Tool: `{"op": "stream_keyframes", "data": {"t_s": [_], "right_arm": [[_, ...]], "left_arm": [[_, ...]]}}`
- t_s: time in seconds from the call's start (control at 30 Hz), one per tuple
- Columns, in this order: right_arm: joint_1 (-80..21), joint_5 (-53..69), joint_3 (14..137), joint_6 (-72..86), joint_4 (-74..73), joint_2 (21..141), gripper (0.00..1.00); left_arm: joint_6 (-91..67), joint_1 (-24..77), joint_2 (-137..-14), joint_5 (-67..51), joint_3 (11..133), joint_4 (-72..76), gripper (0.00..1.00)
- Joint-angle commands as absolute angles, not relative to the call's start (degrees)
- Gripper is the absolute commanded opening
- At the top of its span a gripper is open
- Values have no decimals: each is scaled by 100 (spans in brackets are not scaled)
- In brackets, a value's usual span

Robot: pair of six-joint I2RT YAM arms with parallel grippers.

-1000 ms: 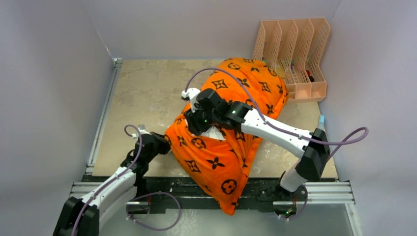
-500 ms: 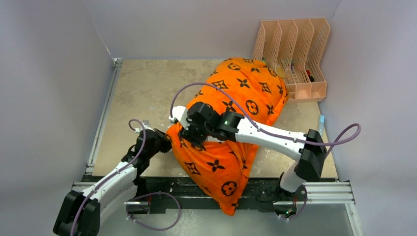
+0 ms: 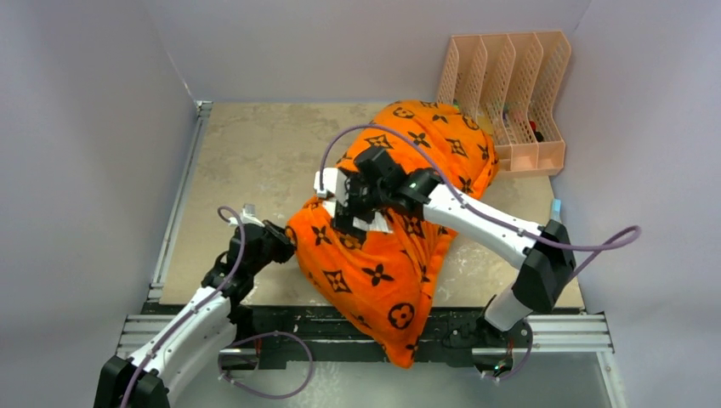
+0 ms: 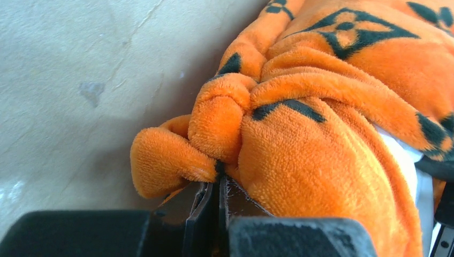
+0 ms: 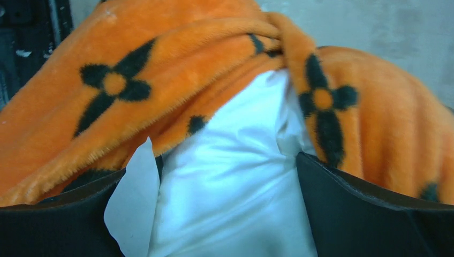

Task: Remove the pillowcase from the pillow
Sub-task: Remove the pillow from the pillowcase.

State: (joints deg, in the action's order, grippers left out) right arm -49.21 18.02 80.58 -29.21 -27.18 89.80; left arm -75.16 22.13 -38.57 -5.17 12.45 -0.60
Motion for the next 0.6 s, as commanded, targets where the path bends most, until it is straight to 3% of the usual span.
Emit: {"op": "stream_keyframes", "data": {"t_s": [0.0,0.07,0.23,0.37,0.4,0.47,0.57], "right_arm": [[-5573,1482,7712,-2620,-2979,9324,99],[-5933,1220,7569,-2317,-2768,9461,99],[-6152,-225,7572,-1340,-2803,10393,95],[-6133,-1364,7403,-612,-2651,10848,94],[-6112,-1480,7427,-480,-2615,10886,88],[-6065,-1551,7548,-209,-2651,10946,60],[-5983,-1570,7576,93,-2559,10854,27]], "left_arm": [[-7278,2215,-3680,-774,1728,11,0],[-7270,2215,-3724,-820,1771,9,0],[-7330,2215,-3738,-1216,1864,150,37],[-7330,2215,-3259,-1132,2030,-631,48],[-7341,2210,-3065,-1015,2074,-980,49],[-7407,2213,-2528,-792,2156,-1594,55],[-7565,2210,-1755,-116,2387,-2648,64]]}}
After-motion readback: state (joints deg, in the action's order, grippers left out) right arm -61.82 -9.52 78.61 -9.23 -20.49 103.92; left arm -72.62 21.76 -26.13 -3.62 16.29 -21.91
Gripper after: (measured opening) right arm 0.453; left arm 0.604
